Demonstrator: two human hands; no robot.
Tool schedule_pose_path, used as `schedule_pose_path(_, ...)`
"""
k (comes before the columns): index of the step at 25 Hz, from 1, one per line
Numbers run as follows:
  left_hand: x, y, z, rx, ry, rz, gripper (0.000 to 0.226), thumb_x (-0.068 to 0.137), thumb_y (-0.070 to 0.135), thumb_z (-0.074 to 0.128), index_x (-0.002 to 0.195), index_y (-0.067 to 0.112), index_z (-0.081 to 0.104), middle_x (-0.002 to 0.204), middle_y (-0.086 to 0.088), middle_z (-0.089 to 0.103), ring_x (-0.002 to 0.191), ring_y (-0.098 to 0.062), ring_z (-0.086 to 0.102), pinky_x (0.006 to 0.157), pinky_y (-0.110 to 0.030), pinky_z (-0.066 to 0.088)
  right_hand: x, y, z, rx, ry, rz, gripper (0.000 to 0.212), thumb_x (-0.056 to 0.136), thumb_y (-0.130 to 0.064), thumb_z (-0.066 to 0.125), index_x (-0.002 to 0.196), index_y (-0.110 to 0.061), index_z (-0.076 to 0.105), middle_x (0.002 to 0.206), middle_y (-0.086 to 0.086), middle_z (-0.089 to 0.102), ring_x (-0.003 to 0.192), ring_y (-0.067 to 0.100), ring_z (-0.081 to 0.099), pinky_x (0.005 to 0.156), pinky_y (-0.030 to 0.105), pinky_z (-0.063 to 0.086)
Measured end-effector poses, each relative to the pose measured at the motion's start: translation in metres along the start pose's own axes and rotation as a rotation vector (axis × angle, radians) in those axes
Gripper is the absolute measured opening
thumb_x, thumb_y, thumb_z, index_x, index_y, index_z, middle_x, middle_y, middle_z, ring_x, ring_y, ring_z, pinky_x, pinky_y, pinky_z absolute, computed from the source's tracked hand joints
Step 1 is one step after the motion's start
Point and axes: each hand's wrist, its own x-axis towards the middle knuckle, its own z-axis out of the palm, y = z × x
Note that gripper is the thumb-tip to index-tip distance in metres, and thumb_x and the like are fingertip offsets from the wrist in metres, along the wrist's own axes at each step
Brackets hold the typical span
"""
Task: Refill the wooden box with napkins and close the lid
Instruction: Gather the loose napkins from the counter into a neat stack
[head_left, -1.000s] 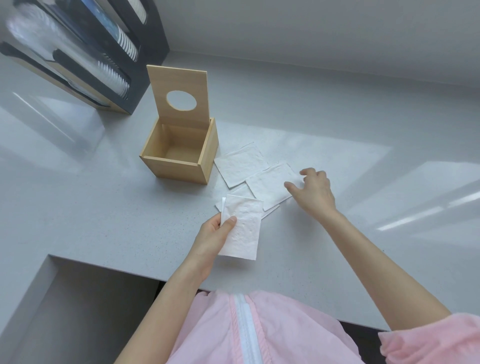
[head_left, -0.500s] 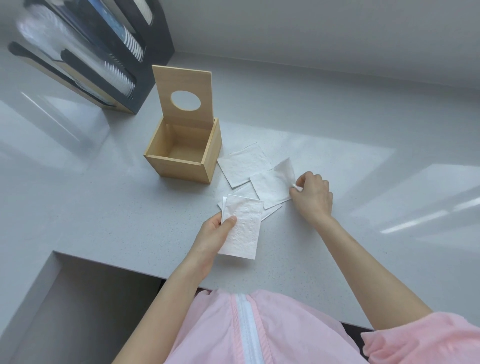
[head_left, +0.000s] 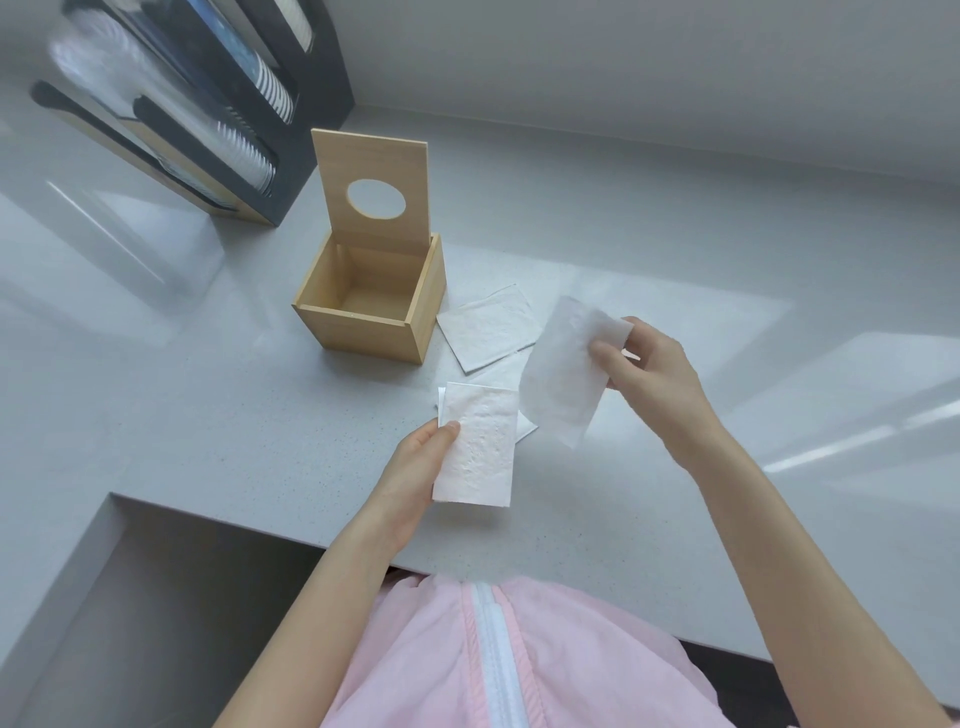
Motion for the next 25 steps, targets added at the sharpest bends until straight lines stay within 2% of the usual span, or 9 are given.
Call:
schedule_pose_path(1,-0.001,0.0,0.0,-0.003,-0.007,0.003,0.028,0.099,0.023,0.036,0.099,0.019,0.064,0.098,0.001,0.07,0.089,-0.015,0.066,0.081,-0.029,0.05,-0.006,-0.005,-0.003,0.011,-0.096,-0.025,0.013,0.092,-0.009,0.048,0.092,-0.004,0.06,0.084,-0.005,0.06,0.084,0.016,0.06,0.094,0.044,0.049)
schedule_pose_path(3,-0.002,0.0,0.002,-0.009,-0.048,0.014,0.03,0.099,0.023,0.036,0.101,0.016,0.064,0.09,0.005,0.073,0.082,-0.009,0.068,0.075,-0.025,0.054,-0.018,-0.016,-0.007,0.116,-0.332,-0.063,0.017,0.094,-0.005,0.047,0.09,-0.008,0.063,0.08,-0.011,0.064,0.082,0.008,0.063,0.086,0.032,0.055)
schedule_pose_path(6,-0.005,0.0,0.006,0.032,-0.087,0.033,0.028,0.099,0.02,0.037,0.091,0.014,0.063,0.062,0.015,0.07,0.057,0.004,0.065,0.049,-0.01,0.047,-0.026,-0.019,0.0,0.308,-0.553,0.037,0.025,0.095,-0.002,0.044,0.092,-0.017,0.064,0.078,-0.015,0.07,0.077,0.004,0.066,0.07,0.018,0.055)
schedule_pose_path(8,-0.005,0.0,0.008,0.016,-0.121,0.036,0.028,0.098,0.023,0.04,0.097,0.014,0.066,0.074,0.013,0.073,0.069,0.002,0.068,0.054,-0.011,0.049,-0.023,-0.008,0.015,0.209,-0.507,0.1,0.02,0.094,-0.005,0.049,0.094,-0.017,0.064,0.082,-0.012,0.071,0.078,0.006,0.066,0.066,0.018,0.054)
schedule_pose_path(11,-0.004,-0.001,0.009,-0.043,-0.134,0.03,0.034,0.096,0.028,0.04,0.106,0.013,0.068,0.101,0.002,0.074,0.096,-0.012,0.068,0.083,-0.029,0.052,-0.018,0.01,0.038,0.053,-0.351,0.185,0.012,0.09,-0.009,0.053,0.095,-0.013,0.063,0.091,-0.001,0.068,0.086,0.016,0.064,0.073,0.027,0.056)
schedule_pose_path(14,-0.003,-0.005,0.008,-0.114,-0.076,-0.011,0.036,0.096,0.034,0.038,0.096,0.02,0.071,0.091,0.005,0.075,0.085,-0.01,0.07,0.08,-0.031,0.051,-0.018,0.019,0.05,-0.002,-0.21,0.231,0.01,0.087,-0.011,0.053,0.089,-0.012,0.063,0.099,0.008,0.068,0.094,0.028,0.065,0.082,0.04,0.055)
schedule_pose_path(18,-0.001,-0.007,0.009,-0.152,-0.108,-0.04,0.046,0.098,0.043,0.025,0.107,0.023,0.065,0.097,0.005,0.074,0.088,-0.008,0.07,0.076,-0.027,0.051,-0.02,0.022,0.053,-0.053,-0.133,0.25,0.02,0.086,-0.014,0.053,0.099,-0.002,0.062,0.107,0.015,0.066,0.101,0.033,0.063,0.09,0.049,0.052)
schedule_pose_path(22,-0.005,-0.005,0.009,-0.078,-0.107,-0.016,0.032,0.097,0.031,0.038,0.109,0.017,0.065,0.097,0.003,0.073,0.087,-0.01,0.07,0.078,-0.024,0.052,-0.018,0.023,0.056,-0.107,-0.128,0.198,0.019,0.086,-0.017,0.053,0.095,-0.002,0.062,0.087,0.003,0.062,0.083,0.022,0.058,0.087,0.046,0.051)
schedule_pose_path(25,-0.006,-0.006,0.008,-0.039,-0.019,0.004,0.023,0.096,0.018,0.044,0.11,0.013,0.062,0.097,-0.001,0.07,0.084,-0.013,0.067,0.077,-0.027,0.051,-0.012,0.025,0.056,-0.109,-0.124,0.188,0.02,0.091,-0.023,0.05,0.093,-0.006,0.06,0.079,-0.004,0.058,0.081,0.017,0.057,0.081,0.038,0.053)
